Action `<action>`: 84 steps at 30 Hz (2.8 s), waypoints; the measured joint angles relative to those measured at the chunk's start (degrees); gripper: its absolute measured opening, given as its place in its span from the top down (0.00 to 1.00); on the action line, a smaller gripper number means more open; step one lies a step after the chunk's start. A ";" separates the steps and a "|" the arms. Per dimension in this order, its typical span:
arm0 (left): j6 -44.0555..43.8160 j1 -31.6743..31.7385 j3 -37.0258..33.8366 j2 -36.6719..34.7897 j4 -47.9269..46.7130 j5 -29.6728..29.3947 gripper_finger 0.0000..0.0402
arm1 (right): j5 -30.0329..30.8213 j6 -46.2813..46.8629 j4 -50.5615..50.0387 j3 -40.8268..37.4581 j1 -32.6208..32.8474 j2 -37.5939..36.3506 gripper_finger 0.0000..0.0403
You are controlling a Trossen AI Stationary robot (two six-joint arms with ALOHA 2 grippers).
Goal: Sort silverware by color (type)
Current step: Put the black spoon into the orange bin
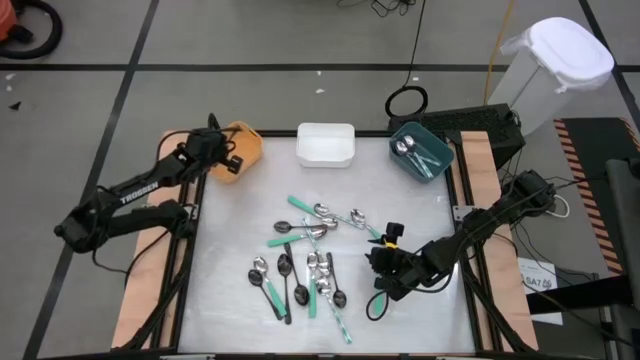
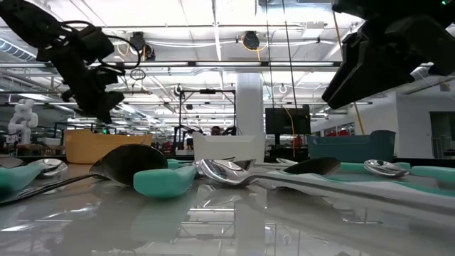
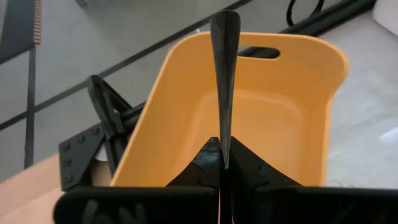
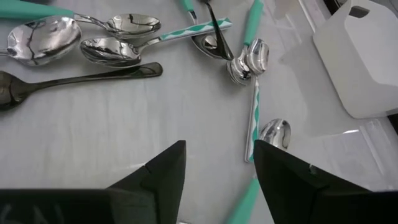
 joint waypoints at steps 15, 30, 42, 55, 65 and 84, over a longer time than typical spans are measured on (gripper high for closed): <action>-1.68 0.01 0.02 14.26 8.69 -2.23 0.96 | -0.20 -0.28 0.76 -0.02 -0.01 0.00 0.54; -4.26 0.03 0.04 15.33 6.56 -4.07 0.95 | -0.24 -0.39 0.74 -0.04 -0.02 0.00 0.54; -5.78 0.01 0.11 15.33 5.96 -4.04 0.80 | -0.26 -0.23 0.81 -0.04 0.00 0.00 0.54; -6.60 -6.57 0.68 11.96 7.02 3.11 0.63 | -0.26 -0.22 1.20 -0.04 -0.02 0.00 0.54; -14.13 -27.11 0.68 7.68 5.47 3.53 0.63 | -0.14 -0.64 1.18 -0.04 -0.04 0.02 0.54; -2.74 -59.14 0.72 11.29 15.07 -0.02 0.63 | -0.20 -0.92 2.06 -0.04 -0.04 0.02 0.54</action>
